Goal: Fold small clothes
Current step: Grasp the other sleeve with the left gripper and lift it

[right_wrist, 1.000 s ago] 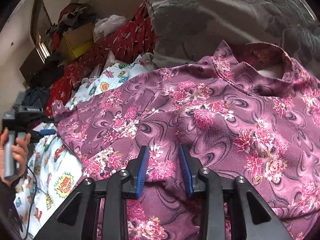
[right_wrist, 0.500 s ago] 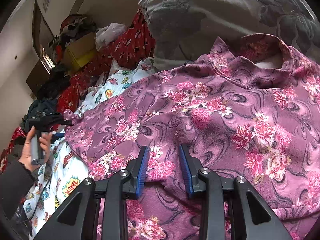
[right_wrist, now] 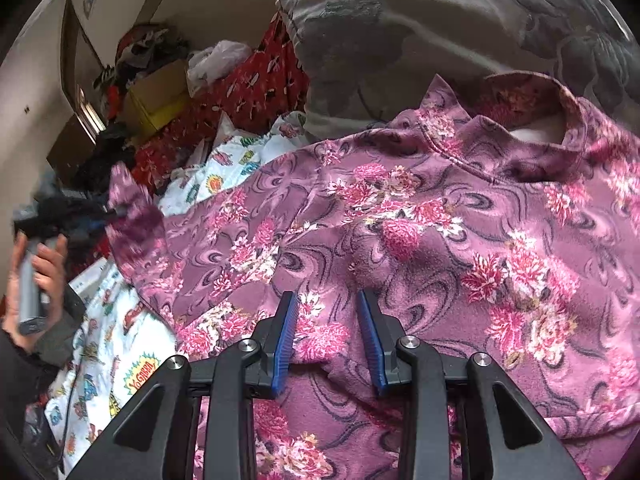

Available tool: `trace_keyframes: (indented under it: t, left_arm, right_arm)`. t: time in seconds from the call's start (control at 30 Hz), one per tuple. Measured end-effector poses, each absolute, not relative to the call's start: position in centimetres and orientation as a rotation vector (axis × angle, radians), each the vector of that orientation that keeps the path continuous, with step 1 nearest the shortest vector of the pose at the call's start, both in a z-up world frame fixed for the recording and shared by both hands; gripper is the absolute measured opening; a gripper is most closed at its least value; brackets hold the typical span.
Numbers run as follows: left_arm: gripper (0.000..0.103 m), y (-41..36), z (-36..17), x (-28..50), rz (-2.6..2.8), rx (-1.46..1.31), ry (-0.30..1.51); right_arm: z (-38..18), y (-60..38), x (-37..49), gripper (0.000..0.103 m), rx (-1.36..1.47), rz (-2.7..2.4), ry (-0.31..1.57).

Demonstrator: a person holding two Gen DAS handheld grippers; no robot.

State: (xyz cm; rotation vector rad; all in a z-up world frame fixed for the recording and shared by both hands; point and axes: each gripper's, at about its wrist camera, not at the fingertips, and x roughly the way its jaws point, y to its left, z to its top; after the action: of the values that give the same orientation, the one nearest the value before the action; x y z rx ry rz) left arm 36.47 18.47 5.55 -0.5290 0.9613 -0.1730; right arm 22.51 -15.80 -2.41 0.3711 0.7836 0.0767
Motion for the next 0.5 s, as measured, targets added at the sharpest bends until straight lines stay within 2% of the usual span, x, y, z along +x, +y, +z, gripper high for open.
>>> trace_keyframes:
  t: [0.23,0.5]
  left_arm:
    - [0.009,9.9,7.8,33.4,-0.338,-0.441,0.971]
    - [0.009,1.9,5.8,30.8,-0.449,-0.388,1.062]
  right_arm:
    - [-1.7,-17.0,21.7,0.034,0.389,0.064,0.809]
    - [-0.9,-19.7,19.7,0.034,0.367,-0.024,0.790]
